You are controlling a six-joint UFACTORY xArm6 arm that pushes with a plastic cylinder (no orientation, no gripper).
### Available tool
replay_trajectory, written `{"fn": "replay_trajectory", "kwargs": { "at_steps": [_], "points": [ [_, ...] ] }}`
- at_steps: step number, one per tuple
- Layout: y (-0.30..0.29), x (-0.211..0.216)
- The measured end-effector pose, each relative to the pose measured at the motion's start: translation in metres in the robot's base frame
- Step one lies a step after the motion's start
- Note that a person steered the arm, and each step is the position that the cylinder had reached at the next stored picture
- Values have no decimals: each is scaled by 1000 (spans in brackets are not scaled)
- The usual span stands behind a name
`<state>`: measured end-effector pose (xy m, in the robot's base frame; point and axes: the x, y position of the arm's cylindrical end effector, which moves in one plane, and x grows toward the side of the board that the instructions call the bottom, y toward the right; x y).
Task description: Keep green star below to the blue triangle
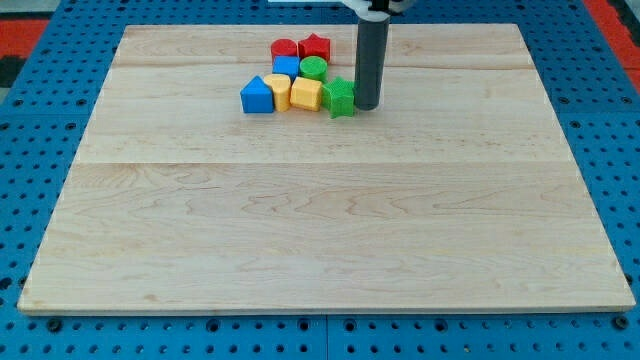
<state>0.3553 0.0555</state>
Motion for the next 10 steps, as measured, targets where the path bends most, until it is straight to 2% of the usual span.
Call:
{"fn": "replay_trajectory", "kwargs": {
  "at_steps": [2,3,4,5,7,9,10],
  "points": [
    [25,8],
    [18,-48],
    [7,-44],
    [7,-14],
    [-4,3],
    [-45,31],
    [-15,50]
  ]
}}
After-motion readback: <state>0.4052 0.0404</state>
